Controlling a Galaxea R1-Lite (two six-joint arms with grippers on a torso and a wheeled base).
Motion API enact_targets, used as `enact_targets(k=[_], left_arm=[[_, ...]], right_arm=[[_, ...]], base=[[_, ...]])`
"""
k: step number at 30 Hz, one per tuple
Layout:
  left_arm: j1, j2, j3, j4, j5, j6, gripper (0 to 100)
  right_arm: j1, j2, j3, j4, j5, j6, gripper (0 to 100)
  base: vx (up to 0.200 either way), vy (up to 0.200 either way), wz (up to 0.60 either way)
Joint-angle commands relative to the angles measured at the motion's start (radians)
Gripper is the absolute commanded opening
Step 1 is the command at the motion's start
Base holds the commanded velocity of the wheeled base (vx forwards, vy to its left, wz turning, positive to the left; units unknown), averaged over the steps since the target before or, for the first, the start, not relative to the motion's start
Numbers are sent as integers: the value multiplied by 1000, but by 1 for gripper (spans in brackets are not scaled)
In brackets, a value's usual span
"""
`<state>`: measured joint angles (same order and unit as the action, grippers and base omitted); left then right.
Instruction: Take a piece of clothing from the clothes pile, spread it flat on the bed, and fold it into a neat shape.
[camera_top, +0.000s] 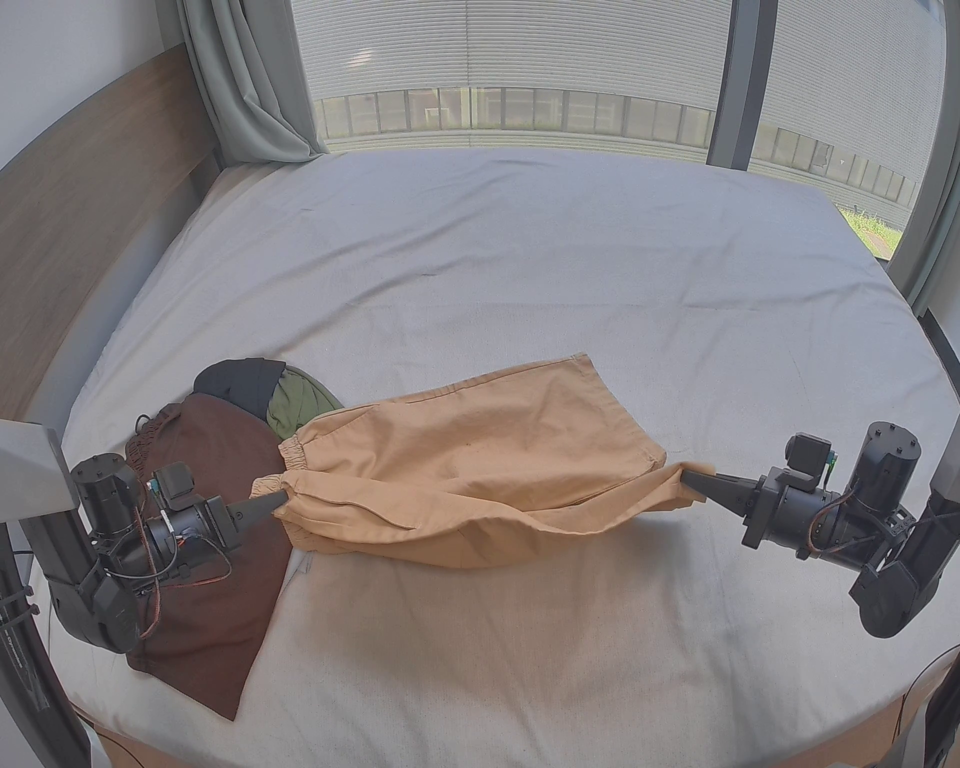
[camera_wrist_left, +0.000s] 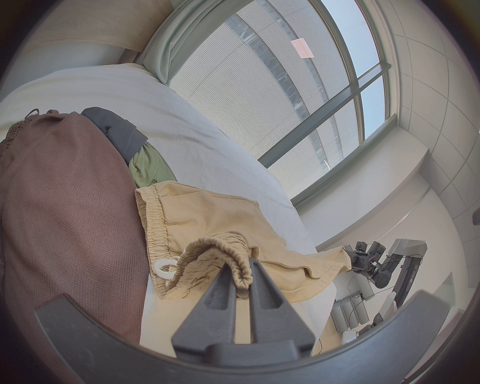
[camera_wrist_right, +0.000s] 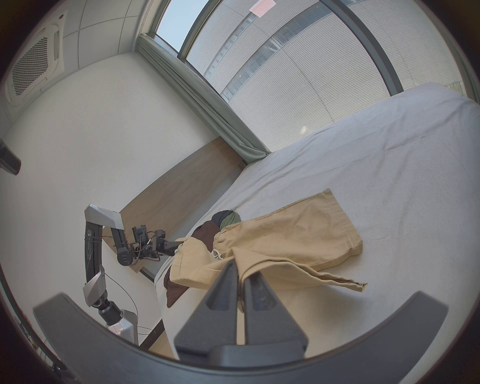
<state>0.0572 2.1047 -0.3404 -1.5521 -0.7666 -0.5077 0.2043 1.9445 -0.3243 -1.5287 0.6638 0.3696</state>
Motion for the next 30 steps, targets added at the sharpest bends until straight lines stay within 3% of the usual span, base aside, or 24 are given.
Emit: enact_targets(k=[1, 8, 30], left_arm=[[-2, 11, -3, 0, 4, -3, 0], [-5, 14, -17, 0, 26, -34, 0], [-16, 26, -55, 0, 62, -68, 0]], right_arm=[[-3, 14, -21, -2, 0, 5, 0], [-2, 48, -98, -1, 0, 45, 0], [-19, 154, -283, -1, 0, 57, 0]], base=[[0, 0, 0], [0, 0, 0], [0, 0, 0]])
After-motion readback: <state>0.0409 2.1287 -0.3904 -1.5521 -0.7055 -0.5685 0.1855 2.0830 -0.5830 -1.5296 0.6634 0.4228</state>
